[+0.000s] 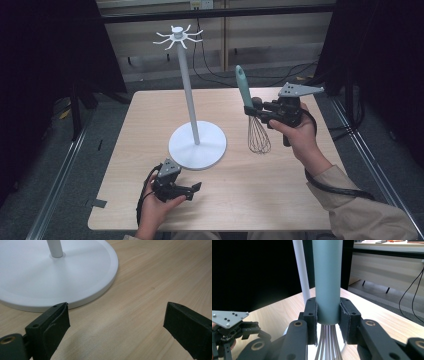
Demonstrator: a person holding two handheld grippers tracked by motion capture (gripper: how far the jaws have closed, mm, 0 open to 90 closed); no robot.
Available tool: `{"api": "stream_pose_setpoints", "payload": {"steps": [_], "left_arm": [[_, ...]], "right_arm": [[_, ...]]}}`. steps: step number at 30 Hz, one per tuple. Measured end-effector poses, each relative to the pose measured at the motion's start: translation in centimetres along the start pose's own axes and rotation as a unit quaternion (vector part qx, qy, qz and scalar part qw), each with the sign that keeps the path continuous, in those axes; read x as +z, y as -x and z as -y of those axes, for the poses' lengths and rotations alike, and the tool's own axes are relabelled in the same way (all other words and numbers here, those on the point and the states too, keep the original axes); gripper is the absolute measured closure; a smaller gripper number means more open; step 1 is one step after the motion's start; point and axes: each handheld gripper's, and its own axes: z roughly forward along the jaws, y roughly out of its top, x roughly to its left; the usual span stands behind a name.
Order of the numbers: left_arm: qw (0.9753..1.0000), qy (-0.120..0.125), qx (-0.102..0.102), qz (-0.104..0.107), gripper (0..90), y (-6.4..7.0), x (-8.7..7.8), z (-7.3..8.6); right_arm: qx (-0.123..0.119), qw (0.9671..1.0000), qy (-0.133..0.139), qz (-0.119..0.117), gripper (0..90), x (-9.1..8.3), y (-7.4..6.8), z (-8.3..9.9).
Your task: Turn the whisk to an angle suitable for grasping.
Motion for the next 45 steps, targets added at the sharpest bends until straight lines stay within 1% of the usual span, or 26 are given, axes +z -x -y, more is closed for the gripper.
{"api": "stream_pose_setpoints", "payload": {"steps": [8, 9, 11, 14, 16, 17, 25, 27, 33, 35, 45], "left_arm": [[1.0, 0.0, 0.002, 0.001, 6.1, -0.1, 0.0, 0.0], [1.0, 0.001, 0.0, 0.004, 6.1, -0.1, 0.0, 0.0], [1.0, 0.002, -0.002, 0.004, 6.1, -0.1, 0.1, 0.0], [1.0, 0.002, 0.0, 0.003, 6.1, -0.1, 0.0, 0.0], [1.0, 0.002, 0.0, 0.004, 6.1, -0.1, 0.0, -0.1], [1.0, 0.003, 0.0, 0.001, 6.1, -0.1, 0.0, -0.1], [1.0, 0.007, 0.0, -0.001, 6.1, 0.0, 0.0, -0.2], [1.0, 0.009, -0.002, 0.003, 6.1, 0.1, 0.1, -0.2], [0.9999, 0.01, -0.002, 0.002, 6.1, 0.1, 0.1, -0.2], [0.9999, 0.01, -0.003, 0.001, 6.1, 0.1, 0.1, -0.2], [0.9999, 0.012, -0.004, 0.004, 6.1, 0.0, 0.1, -0.2]], "right_arm": [[0.004, 0.9999, 0.016, 0.002, 70.0, 0.3, -0.1, -0.8], [0.004, 0.9998, 0.017, 0.003, 70.0, 0.4, -0.2, -0.9], [0.002, 0.9998, 0.019, 0.004, 70.0, 0.5, -0.3, -1.2], [0.0, 0.9998, 0.022, 0.0, 70.0, 0.7, -0.5, -1.5], [-0.001, 0.9997, 0.023, 0.001, 70.0, 0.7, -0.6, -1.7], [-0.002, 0.9997, 0.024, -0.001, 69.9, 0.8, -0.7, -1.9], [0.001, 0.9995, 0.03, 0.0, 70.0, 0.8, -0.9, -1.9], [0.0, 0.9994, 0.034, 0.001, 70.0, 0.8, -0.9, -2.0], [0.001, 0.9992, 0.04, -0.002, 69.9, 1.0, -1.1, -2.3], [-0.003, 0.9991, 0.042, -0.003, 69.9, 1.1, -1.3, -2.6], [-0.001, 0.9989, 0.047, -0.004, 69.9, 1.7, -1.8, -3.1]]}}
